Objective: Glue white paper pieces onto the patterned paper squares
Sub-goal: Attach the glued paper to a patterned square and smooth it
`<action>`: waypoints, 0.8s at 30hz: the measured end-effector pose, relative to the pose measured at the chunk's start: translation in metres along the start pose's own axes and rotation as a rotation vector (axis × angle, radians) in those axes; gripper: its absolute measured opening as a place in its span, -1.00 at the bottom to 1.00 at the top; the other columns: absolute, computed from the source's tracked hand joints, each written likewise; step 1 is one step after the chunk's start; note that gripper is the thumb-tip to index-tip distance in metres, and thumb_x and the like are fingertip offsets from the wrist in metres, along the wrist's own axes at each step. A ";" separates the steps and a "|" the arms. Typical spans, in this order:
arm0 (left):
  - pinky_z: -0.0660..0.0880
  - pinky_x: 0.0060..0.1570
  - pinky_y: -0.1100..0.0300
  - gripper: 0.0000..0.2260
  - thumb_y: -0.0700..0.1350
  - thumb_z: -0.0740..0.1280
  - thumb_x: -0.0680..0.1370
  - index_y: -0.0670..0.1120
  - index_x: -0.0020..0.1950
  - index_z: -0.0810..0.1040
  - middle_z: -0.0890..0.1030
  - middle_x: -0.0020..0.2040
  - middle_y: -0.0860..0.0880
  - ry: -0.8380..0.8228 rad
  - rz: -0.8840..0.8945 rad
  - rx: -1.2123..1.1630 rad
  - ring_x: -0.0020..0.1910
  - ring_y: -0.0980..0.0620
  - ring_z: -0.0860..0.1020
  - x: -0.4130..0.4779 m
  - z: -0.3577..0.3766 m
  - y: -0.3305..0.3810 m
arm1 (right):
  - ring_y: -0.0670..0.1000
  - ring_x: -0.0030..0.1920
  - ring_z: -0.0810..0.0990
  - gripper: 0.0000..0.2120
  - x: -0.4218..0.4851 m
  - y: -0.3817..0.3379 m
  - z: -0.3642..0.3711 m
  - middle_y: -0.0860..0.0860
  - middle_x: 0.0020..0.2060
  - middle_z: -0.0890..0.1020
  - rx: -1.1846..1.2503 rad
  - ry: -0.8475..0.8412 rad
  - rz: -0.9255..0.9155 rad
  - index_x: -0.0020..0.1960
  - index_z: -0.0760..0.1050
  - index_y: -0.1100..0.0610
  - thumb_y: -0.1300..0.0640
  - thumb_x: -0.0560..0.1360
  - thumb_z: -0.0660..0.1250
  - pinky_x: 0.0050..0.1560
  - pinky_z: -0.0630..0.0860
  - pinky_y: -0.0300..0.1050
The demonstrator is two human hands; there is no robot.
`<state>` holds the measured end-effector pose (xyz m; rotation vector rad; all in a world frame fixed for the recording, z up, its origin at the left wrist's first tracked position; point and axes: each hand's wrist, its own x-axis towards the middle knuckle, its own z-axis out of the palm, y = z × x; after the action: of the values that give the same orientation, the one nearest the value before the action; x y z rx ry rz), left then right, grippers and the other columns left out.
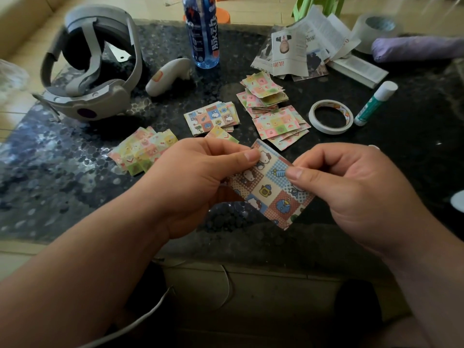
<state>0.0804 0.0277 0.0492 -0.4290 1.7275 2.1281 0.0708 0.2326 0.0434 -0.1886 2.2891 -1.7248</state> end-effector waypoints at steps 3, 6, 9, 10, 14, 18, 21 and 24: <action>0.66 -0.14 0.09 -0.79 -0.16 0.44 0.37 -0.26 -0.08 0.61 0.70 -0.16 -0.17 0.007 0.031 0.021 -0.18 -0.05 0.69 0.001 0.000 -0.002 | 0.04 -0.12 0.75 -0.87 0.000 0.000 0.002 0.05 -0.21 0.75 -0.012 -0.008 -0.003 -0.18 0.65 0.18 0.17 0.52 0.44 -0.06 0.69 0.24; 0.63 -0.02 -0.01 -0.82 -0.12 0.45 0.35 -0.22 -0.16 0.63 0.70 -0.21 -0.14 0.051 0.075 0.076 -0.19 -0.05 0.68 0.002 0.003 -0.003 | 0.08 -0.13 0.75 -0.87 0.000 0.000 0.002 0.07 -0.22 0.74 -0.014 -0.008 -0.008 -0.19 0.66 0.17 0.17 0.52 0.44 -0.04 0.66 0.32; 0.61 0.15 -0.15 -0.84 -0.10 0.46 0.34 -0.20 -0.21 0.65 0.72 -0.17 -0.18 0.087 0.096 0.092 -0.13 -0.11 0.70 0.001 0.004 -0.003 | 0.05 -0.13 0.75 -0.86 0.000 -0.001 0.002 0.05 -0.21 0.75 -0.017 -0.001 -0.012 -0.19 0.66 0.17 0.14 0.50 0.44 -0.04 0.67 0.28; 0.60 0.17 -0.17 -0.83 -0.10 0.47 0.34 -0.20 -0.21 0.66 0.72 -0.16 -0.19 0.093 0.102 0.096 -0.10 -0.13 0.70 0.001 0.005 -0.003 | 0.03 -0.13 0.75 -0.86 0.000 -0.002 0.002 0.04 -0.21 0.75 -0.013 0.002 -0.013 -0.19 0.65 0.18 0.14 0.50 0.44 -0.05 0.68 0.25; 0.63 0.12 -0.16 -0.76 -0.11 0.46 0.40 -0.27 -0.05 0.68 0.72 -0.05 -0.24 0.062 0.081 0.040 0.00 -0.20 0.70 0.001 0.006 -0.004 | 0.02 -0.13 0.75 -0.87 0.001 -0.002 0.000 0.05 -0.21 0.75 0.029 0.020 -0.006 -0.19 0.64 0.20 0.20 0.53 0.43 -0.07 0.68 0.15; 0.68 -0.12 0.09 -0.82 -0.21 0.38 0.53 -0.33 -0.01 0.64 0.72 -0.03 -0.26 0.003 0.029 0.009 -0.06 -0.13 0.72 -0.001 0.002 -0.001 | 0.04 -0.14 0.76 -0.86 0.001 -0.001 -0.001 0.07 -0.23 0.75 0.070 0.059 -0.004 -0.20 0.63 0.24 0.24 0.54 0.42 -0.09 0.68 0.12; 0.68 -0.17 0.12 -0.81 -0.18 0.40 0.48 -0.33 -0.06 0.63 0.72 -0.05 -0.28 0.007 0.037 0.011 -0.09 -0.14 0.72 -0.001 0.001 -0.001 | 0.04 -0.14 0.76 -0.86 0.001 -0.001 -0.001 0.06 -0.23 0.75 0.067 0.059 -0.006 -0.20 0.62 0.25 0.24 0.53 0.41 -0.10 0.67 0.08; 0.69 -0.09 0.05 -0.73 -0.19 0.40 0.50 -0.42 0.02 0.59 0.71 -0.03 -0.30 0.029 0.064 0.019 -0.02 -0.20 0.71 0.001 0.002 -0.003 | 0.04 -0.14 0.75 -0.86 0.001 -0.001 -0.001 0.07 -0.23 0.75 0.068 0.060 -0.007 -0.19 0.63 0.25 0.25 0.54 0.41 -0.10 0.67 0.06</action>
<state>0.0808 0.0299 0.0466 -0.4057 1.7991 2.1582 0.0698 0.2327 0.0439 -0.1329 2.2695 -1.8331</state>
